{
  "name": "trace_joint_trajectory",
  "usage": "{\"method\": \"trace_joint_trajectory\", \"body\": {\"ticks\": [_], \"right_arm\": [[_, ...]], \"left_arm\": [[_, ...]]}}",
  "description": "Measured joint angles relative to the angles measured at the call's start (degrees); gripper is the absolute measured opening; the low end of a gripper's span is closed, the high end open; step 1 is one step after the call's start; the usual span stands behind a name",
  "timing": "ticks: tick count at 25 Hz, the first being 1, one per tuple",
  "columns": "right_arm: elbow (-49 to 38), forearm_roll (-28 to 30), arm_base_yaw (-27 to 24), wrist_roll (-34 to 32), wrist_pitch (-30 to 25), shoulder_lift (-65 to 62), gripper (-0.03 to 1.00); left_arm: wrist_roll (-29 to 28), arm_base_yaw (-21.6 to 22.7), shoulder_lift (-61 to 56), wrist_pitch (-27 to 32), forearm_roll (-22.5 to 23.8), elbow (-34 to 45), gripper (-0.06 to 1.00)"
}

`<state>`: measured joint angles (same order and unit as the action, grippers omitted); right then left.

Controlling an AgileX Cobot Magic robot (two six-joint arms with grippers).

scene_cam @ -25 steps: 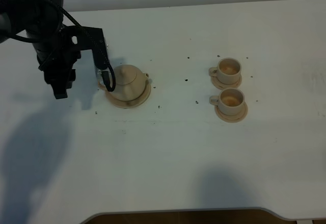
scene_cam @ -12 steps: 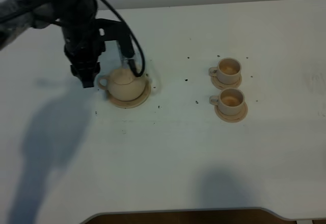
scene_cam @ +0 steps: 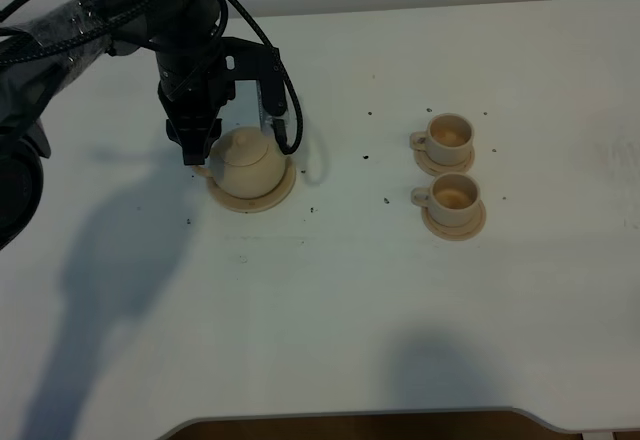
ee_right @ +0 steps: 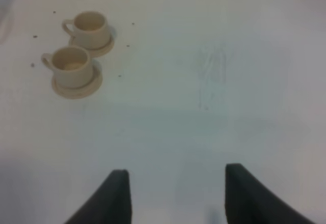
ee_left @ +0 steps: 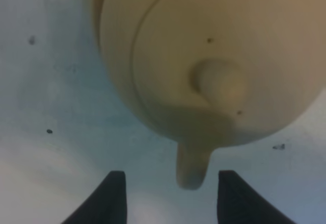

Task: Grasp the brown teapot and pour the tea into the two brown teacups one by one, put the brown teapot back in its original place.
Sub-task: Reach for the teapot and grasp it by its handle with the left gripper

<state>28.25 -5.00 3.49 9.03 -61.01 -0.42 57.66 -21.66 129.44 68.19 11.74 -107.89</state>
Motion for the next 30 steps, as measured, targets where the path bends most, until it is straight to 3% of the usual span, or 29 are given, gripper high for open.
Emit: {"method": "trace_joint_trajectory", "body": {"ticks": [30], "right_arm": [[0.0, 0.0, 0.0, 0.0, 0.0, 0.0, 0.44]], "left_arm": [[3.8, -0.2, 0.0, 0.0, -0.7, 2.8, 0.28]]}}
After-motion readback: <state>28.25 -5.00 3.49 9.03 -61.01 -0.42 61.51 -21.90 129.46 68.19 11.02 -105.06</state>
